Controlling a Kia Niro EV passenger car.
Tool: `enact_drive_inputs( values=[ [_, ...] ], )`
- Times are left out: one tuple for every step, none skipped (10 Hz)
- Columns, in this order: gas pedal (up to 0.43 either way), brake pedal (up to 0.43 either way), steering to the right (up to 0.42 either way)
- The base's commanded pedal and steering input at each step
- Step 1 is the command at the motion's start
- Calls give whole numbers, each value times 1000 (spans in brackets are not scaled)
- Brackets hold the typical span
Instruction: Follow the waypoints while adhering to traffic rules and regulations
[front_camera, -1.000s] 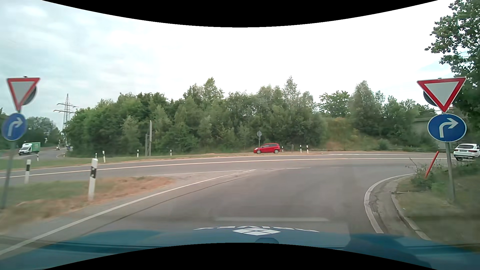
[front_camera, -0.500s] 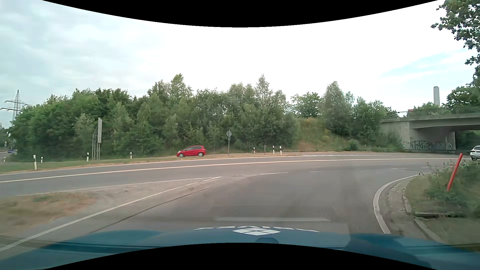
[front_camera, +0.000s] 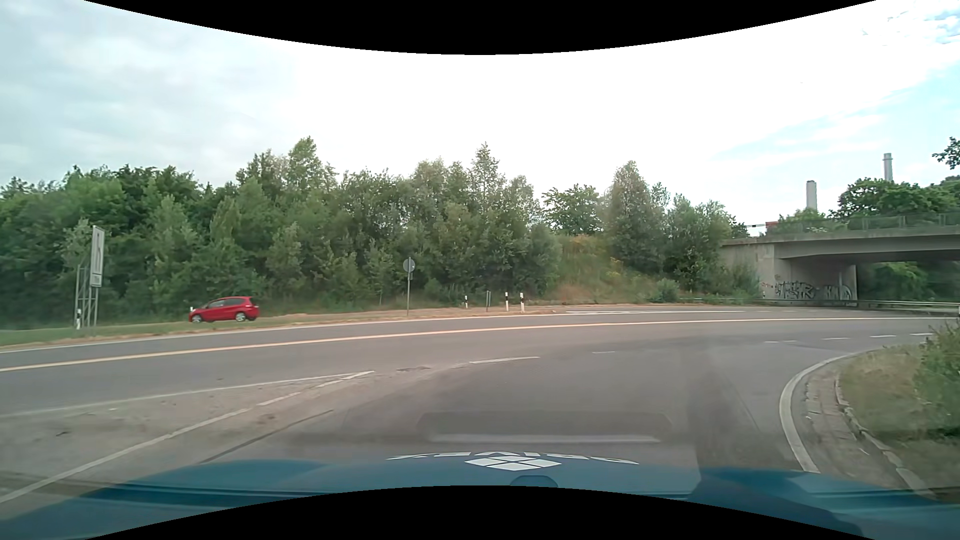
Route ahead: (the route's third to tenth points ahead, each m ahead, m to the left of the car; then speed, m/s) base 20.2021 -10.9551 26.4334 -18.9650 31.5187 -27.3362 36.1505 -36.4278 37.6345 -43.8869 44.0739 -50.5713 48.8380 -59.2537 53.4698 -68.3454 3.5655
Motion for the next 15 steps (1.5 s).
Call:
enact_drive_inputs(
  values=[
    [0, 152, 186],
    [0, 128, 186],
    [0, 116, 186],
    [0, 91, 186],
    [0, 73, 186],
    [0, 30, 186],
    [0, 6, 186],
    [0, 0, 186],
    [0, 0, 186],
    [0, 0, 185],
    [0, 0, 185],
    [0, 0, 184],
    [0, 0, 185],
    [0, 55, 185],
    [0, 116, 186]
  ],
)
